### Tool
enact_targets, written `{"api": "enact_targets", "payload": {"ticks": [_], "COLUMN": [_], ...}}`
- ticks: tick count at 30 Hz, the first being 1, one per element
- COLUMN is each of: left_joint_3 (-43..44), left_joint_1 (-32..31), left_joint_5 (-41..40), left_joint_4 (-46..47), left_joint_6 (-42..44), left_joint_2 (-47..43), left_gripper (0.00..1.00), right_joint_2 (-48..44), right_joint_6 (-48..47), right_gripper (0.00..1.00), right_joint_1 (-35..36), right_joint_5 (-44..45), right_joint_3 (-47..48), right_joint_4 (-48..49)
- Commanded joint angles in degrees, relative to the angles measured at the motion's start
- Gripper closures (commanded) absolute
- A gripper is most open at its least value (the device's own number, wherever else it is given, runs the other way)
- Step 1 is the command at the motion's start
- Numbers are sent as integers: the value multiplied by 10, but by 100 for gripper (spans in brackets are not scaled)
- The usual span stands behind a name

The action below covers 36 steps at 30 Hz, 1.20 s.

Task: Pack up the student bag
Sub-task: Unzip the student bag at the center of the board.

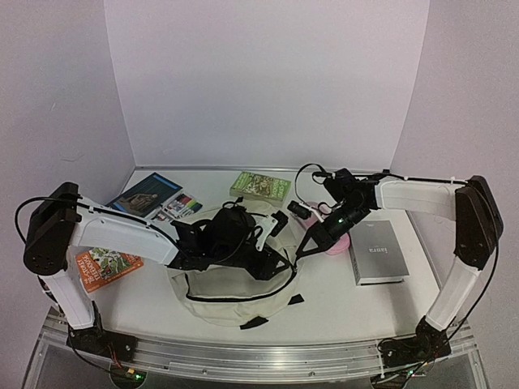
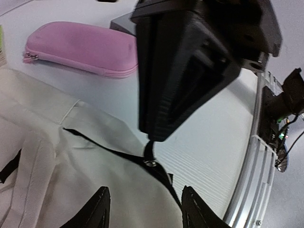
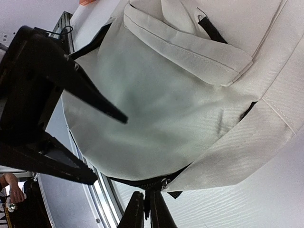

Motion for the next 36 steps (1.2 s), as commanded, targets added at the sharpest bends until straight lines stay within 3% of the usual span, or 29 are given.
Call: {"api": "enact_targets", "payload": {"ticks": [1,5,21,36], "left_joint_3": [10,27,54,55], "left_joint_1": [5,10,28,42], "left_joint_5": [72,85,105,143], "left_joint_4": [73,79,125,171], "left_joint_6": [-2,2,-11,-29], "left_joint_2": [12,36,91,112], "left_gripper": [50,52,62,93], "right_joint_2": [-25,-23,-32,-40], "right_joint_6": [-2,-2,4,13], "right_gripper": [93,96,95,95], "right_joint_1": [-1,-1,-1,-1], "right_joint_5": [22,20,19,24], "right_joint_3": [27,29,35,42], "right_joint_4": [9,8,8,8]}}
